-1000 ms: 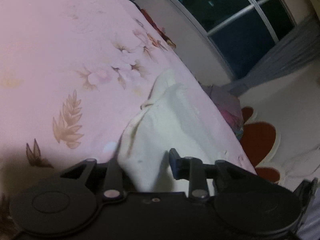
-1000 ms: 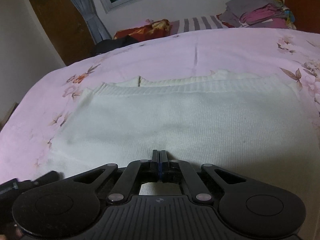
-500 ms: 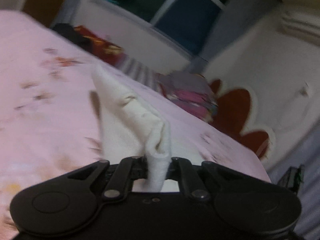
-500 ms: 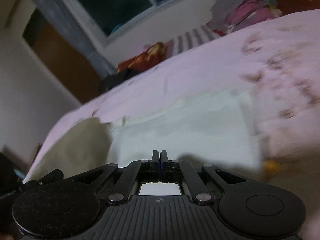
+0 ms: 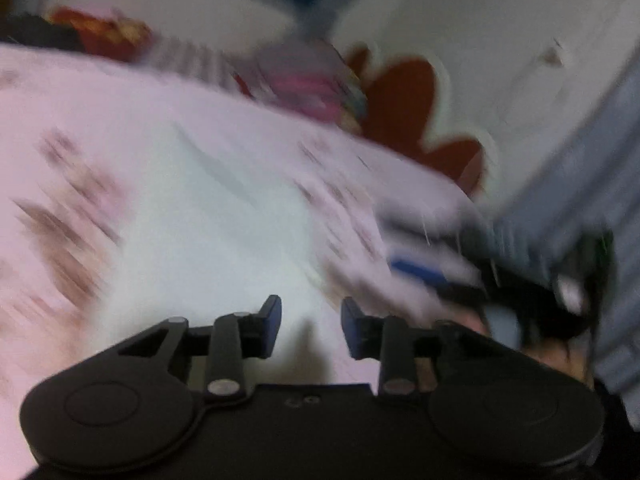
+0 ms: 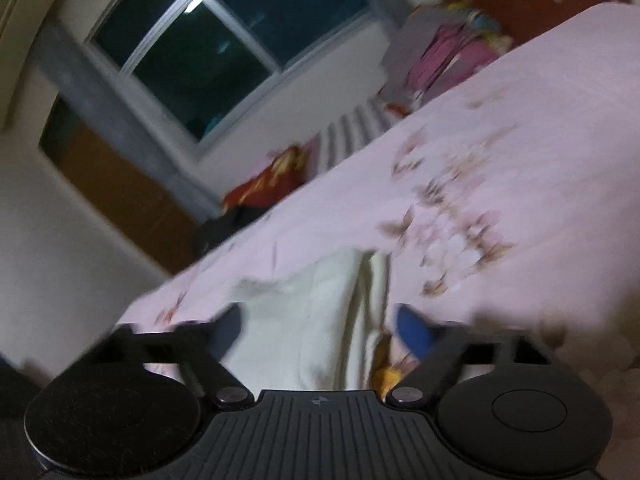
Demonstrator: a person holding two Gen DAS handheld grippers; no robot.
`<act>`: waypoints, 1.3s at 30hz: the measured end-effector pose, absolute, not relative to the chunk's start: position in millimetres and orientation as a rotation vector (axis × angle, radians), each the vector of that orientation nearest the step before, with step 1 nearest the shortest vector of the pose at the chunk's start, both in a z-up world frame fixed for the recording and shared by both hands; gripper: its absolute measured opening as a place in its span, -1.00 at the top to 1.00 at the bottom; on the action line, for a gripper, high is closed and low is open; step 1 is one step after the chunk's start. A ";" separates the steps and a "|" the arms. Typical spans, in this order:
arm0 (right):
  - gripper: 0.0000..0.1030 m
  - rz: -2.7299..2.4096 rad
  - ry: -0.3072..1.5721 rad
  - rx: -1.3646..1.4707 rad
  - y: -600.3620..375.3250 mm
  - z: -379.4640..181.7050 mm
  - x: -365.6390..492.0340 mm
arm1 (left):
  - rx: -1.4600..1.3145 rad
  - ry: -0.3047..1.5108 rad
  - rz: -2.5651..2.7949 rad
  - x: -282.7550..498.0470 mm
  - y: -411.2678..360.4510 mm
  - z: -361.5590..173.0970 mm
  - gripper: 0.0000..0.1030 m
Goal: Fold small clothes
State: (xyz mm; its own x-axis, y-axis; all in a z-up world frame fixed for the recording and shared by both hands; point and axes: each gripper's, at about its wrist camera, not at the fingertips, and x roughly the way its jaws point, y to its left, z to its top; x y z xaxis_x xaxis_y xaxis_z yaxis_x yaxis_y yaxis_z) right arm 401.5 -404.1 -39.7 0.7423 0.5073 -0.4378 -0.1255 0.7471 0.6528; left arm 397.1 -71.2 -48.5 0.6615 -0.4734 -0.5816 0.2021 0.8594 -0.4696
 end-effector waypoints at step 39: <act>-0.02 0.321 0.778 0.454 -352.1 -68.9 420.2 | -0.225 0.809 -0.409 457.3 -37.2 -79.1 0.47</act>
State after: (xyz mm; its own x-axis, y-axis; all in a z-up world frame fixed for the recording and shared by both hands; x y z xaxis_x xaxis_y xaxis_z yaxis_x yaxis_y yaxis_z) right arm 420.2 -352.1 -68.9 0.6721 0.4379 -0.5971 -0.1109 0.8568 0.5035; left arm 457.3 -37.2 -79.1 0.6179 -0.4369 -0.6537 0.2679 0.8986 -0.3474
